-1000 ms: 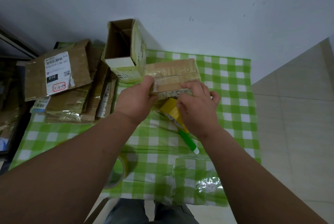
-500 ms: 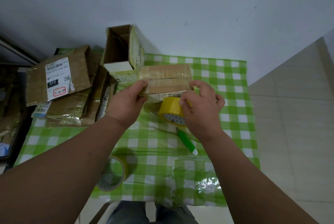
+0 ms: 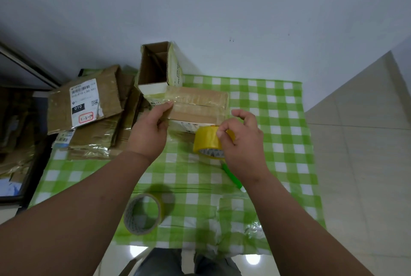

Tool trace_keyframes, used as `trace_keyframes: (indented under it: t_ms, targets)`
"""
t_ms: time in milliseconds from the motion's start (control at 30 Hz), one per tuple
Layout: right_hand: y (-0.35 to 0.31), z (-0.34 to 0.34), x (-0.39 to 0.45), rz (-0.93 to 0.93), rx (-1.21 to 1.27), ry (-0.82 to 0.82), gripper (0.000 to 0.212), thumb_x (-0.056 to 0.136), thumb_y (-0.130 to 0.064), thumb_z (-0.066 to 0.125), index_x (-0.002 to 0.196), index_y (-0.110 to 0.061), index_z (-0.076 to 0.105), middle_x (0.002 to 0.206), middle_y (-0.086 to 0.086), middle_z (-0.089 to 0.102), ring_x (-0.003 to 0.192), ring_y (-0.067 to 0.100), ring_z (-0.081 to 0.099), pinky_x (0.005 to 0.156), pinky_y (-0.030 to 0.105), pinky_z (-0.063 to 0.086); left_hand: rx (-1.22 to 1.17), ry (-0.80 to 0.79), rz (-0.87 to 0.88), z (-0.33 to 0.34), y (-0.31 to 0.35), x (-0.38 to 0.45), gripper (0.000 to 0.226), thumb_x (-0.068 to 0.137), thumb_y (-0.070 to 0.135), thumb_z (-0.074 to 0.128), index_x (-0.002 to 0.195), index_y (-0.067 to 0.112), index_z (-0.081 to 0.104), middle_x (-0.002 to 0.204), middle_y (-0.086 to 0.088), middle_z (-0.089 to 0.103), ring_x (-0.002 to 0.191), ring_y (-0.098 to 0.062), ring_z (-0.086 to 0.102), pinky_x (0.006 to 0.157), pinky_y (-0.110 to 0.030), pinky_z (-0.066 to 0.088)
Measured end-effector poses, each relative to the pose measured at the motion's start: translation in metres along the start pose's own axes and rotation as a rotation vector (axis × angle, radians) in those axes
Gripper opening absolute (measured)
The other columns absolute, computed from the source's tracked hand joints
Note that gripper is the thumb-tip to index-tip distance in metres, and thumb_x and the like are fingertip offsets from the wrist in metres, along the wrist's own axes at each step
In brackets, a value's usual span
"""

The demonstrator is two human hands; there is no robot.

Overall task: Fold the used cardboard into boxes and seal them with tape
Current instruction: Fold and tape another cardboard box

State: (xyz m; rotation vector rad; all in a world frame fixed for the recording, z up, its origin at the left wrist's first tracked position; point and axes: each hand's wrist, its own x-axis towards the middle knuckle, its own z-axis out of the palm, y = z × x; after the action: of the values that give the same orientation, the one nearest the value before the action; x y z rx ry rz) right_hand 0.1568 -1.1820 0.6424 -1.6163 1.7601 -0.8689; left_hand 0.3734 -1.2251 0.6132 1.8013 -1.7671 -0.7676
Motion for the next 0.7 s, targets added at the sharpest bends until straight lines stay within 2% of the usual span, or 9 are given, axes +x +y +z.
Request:
trace_keyframes:
  t_ms: [67,133,233,300,367,433,500,600,700]
  targets:
    - [-0.003,0.005,-0.008,-0.023,0.039,-0.009,0.006,0.09,-0.018,0.061,0.087,-0.018,0.065,0.111,-0.015,0.042,0.107,-0.001,0.038,0.101,0.048,0.039,-0.041,-0.021,-0.088,-0.005,0.0,0.0,0.048,0.098,0.012,0.047,0.137,0.039,0.053,0.118,-0.012,0.06,0.097,-0.036,0.059,0.088,-0.042,0.049]
    - [-0.006,0.01,-0.018,-0.063,0.056,-0.025,0.009,0.085,-0.021,0.058,0.085,-0.016,0.065,0.102,-0.017,0.046,0.102,0.003,0.047,0.097,0.047,0.042,-0.083,-0.05,-0.183,-0.011,0.0,0.001,0.043,0.096,0.032,0.043,0.135,0.047,0.052,0.114,-0.013,0.059,0.097,-0.041,0.059,0.09,-0.045,0.049]
    - [-0.013,0.021,-0.035,-0.133,0.064,-0.1,0.007,0.085,-0.018,0.056,0.081,-0.016,0.062,0.091,-0.011,0.056,0.092,0.013,0.054,0.085,0.042,0.045,-0.147,-0.101,-0.261,-0.018,0.008,0.002,0.052,0.086,0.063,0.047,0.137,0.051,0.046,0.128,-0.004,0.058,0.113,-0.026,0.058,0.103,-0.047,0.045]
    - [-0.018,0.032,-0.047,-0.186,0.014,-0.173,0.008,0.086,-0.018,0.054,0.08,-0.019,0.059,0.083,-0.008,0.059,0.081,0.015,0.054,0.082,0.043,0.044,-0.123,-0.187,-0.297,-0.016,0.015,0.0,0.065,0.085,0.056,0.063,0.145,0.047,0.037,0.134,0.001,0.053,0.116,-0.022,0.056,0.101,-0.044,0.047]
    - [-0.021,0.04,-0.057,-0.199,-0.033,-0.218,0.008,0.087,-0.021,0.052,0.083,-0.02,0.058,0.084,-0.01,0.061,0.08,0.012,0.053,0.086,0.039,0.039,-0.055,-0.244,-0.31,-0.011,0.021,-0.002,0.085,0.079,0.05,0.073,0.149,0.046,0.027,0.14,-0.002,0.045,0.12,-0.025,0.053,0.102,-0.046,0.046]
    - [-0.021,0.04,-0.063,-0.171,-0.035,-0.232,0.009,0.088,-0.023,0.05,0.084,-0.021,0.058,0.087,-0.011,0.061,0.083,0.01,0.053,0.089,0.037,0.033,-0.038,-0.237,-0.304,-0.007,0.022,-0.003,0.09,0.08,0.041,0.076,0.152,0.042,0.022,0.147,-0.006,0.04,0.128,-0.027,0.048,0.107,-0.049,0.043]
    - [-0.018,0.033,-0.065,-0.13,-0.024,-0.223,0.008,0.089,-0.023,0.051,0.083,-0.022,0.056,0.088,-0.009,0.062,0.085,0.011,0.054,0.09,0.035,0.031,-0.04,-0.198,-0.277,-0.006,0.023,-0.003,0.086,0.084,0.033,0.074,0.153,0.036,0.023,0.146,-0.005,0.044,0.127,-0.026,0.05,0.106,-0.049,0.044]
    - [-0.012,0.021,-0.066,-0.082,-0.008,-0.181,0.012,0.091,-0.015,0.056,0.082,-0.024,0.054,0.09,-0.007,0.063,0.085,0.01,0.054,0.088,0.034,0.03,-0.022,-0.154,-0.211,-0.004,0.029,-0.006,0.071,0.089,0.022,0.069,0.149,0.029,0.032,0.134,-0.001,0.054,0.11,-0.025,0.061,0.097,-0.045,0.049]
    - [-0.008,0.014,-0.068,-0.022,0.049,-0.146,0.021,0.091,-0.016,0.056,0.081,-0.033,0.051,0.094,-0.007,0.066,0.087,0.01,0.057,0.092,0.044,0.041,-0.014,-0.178,-0.2,0.001,0.033,-0.006,0.057,0.094,0.02,0.063,0.144,0.027,0.038,0.134,0.007,0.056,0.097,-0.019,0.064,0.09,-0.04,0.051]
